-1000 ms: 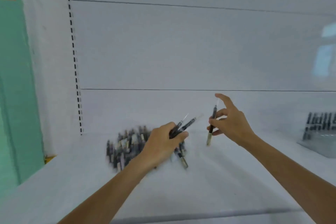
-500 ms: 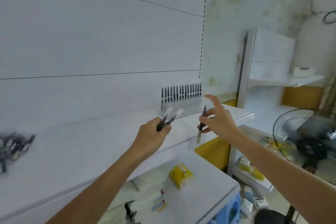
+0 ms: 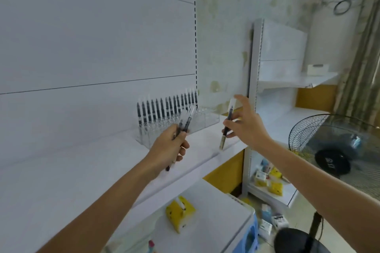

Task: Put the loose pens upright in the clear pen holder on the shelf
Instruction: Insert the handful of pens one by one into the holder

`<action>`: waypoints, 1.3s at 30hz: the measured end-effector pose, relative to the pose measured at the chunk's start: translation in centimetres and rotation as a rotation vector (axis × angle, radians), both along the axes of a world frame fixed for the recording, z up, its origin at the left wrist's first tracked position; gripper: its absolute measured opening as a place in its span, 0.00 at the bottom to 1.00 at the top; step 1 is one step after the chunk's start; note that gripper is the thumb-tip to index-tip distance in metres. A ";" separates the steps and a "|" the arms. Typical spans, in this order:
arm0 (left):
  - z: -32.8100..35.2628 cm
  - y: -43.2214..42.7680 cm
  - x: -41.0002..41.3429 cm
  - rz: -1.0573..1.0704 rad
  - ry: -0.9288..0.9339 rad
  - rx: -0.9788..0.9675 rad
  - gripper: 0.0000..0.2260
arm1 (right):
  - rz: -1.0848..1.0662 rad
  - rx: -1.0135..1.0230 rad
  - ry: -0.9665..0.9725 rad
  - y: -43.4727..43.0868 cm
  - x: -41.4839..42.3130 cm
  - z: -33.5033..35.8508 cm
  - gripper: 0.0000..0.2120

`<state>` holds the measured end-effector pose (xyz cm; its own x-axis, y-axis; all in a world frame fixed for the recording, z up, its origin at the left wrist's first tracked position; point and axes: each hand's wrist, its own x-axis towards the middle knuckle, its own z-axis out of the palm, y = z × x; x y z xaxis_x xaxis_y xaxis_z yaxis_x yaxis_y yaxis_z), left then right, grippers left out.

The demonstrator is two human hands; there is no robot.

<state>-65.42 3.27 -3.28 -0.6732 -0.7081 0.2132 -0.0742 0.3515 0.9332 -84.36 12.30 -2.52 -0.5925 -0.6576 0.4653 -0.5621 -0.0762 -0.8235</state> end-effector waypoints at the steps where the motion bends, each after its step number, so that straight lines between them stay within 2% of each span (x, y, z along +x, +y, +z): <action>1: 0.2 -0.8 -0.8 0.008 -0.002 0.018 0.10 | 0.013 0.002 -0.001 -1.2 -0.9 0.3 0.34; 8: 1.4 -5.6 -4.8 0.144 -0.053 0.065 0.09 | 0.117 -0.077 -0.022 -9.8 -5.3 1.8 0.32; 13: 1.5 -6.8 -7.4 0.241 -0.177 -0.128 0.10 | 0.112 -0.201 0.005 -13.5 -8.6 3.3 0.32; 20: 0.6 -7.4 -11.9 0.419 -0.110 -0.114 0.09 | 0.222 -0.211 0.097 -18.1 -15.1 2.9 0.33; 24: -0.1 -6.8 -14.4 0.506 -0.114 -0.193 0.12 | 0.284 -0.234 0.103 -19.4 -18.7 2.7 0.33; 29: -0.4 -6.3 -15.6 0.607 -0.192 -0.204 0.12 | 0.364 -0.213 0.154 -21.8 -19.3 3.0 0.33; 34: -0.5 -6.2 -15.8 0.620 -0.168 -0.185 0.11 | 0.403 -0.184 0.250 -23.5 -19.0 2.2 0.31; 39: -1.4 -5.7 -15.2 0.627 -0.168 -0.171 0.11 | 0.392 -0.021 0.400 -24.0 -19.0 0.2 0.31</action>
